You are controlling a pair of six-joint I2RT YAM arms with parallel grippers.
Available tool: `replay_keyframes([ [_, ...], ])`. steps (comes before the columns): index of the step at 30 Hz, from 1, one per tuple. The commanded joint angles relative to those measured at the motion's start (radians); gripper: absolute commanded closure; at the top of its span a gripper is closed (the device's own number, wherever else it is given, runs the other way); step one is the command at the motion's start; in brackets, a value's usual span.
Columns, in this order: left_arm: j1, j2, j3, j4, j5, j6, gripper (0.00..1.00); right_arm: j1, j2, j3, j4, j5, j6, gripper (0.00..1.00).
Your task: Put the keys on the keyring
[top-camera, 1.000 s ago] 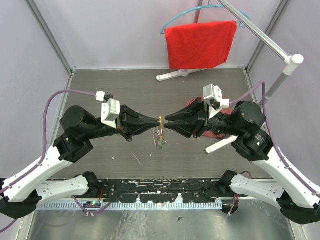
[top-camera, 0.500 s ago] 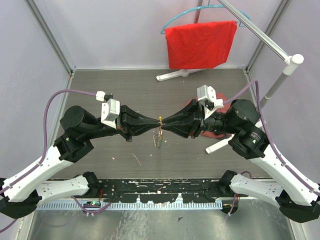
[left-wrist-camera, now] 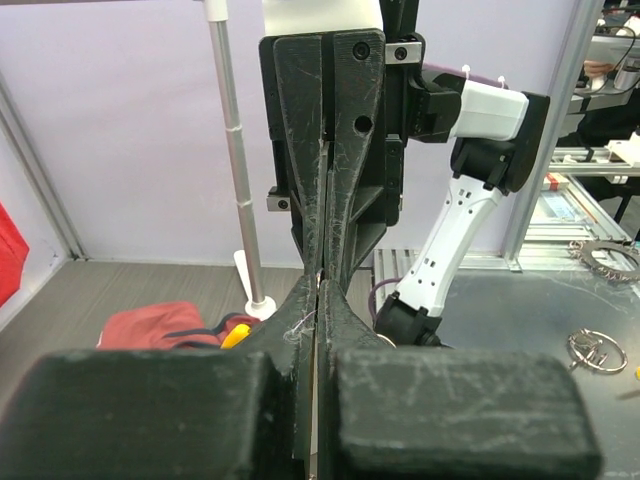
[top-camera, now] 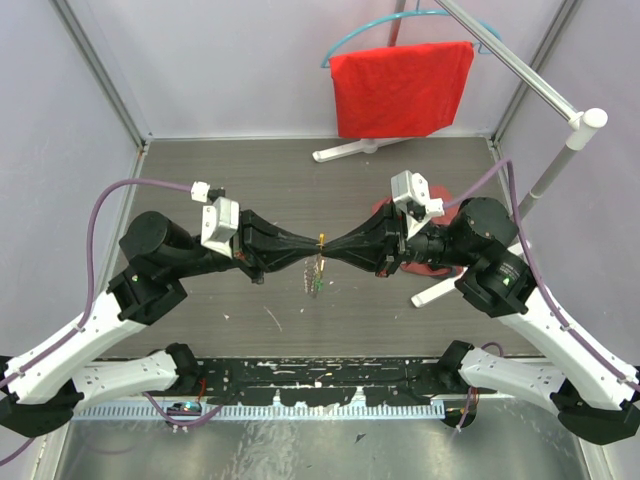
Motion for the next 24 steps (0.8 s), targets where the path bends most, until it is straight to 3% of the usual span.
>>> replay_keyframes([
  [1,-0.002,0.004,0.022,0.029,0.032,-0.001,0.87,0.0,-0.003,0.025,0.024,-0.001,-0.009,0.99],
  [5,-0.003,0.001,0.036,-0.023,0.048,0.015,0.67,0.001,0.0,0.065,-0.056,0.014,-0.04,0.99],
  [9,-0.003,-0.006,0.068,-0.102,0.055,0.05,0.59,0.0,-0.003,0.098,-0.138,0.03,-0.076,0.99],
  [17,-0.004,0.052,0.22,-0.431,0.05,0.163,0.59,0.001,0.035,0.196,-0.379,0.074,-0.177,0.99],
  [24,-0.003,0.106,0.275,-0.543,0.03,0.194,0.55,0.001,0.069,0.242,-0.504,0.074,-0.226,0.99],
])
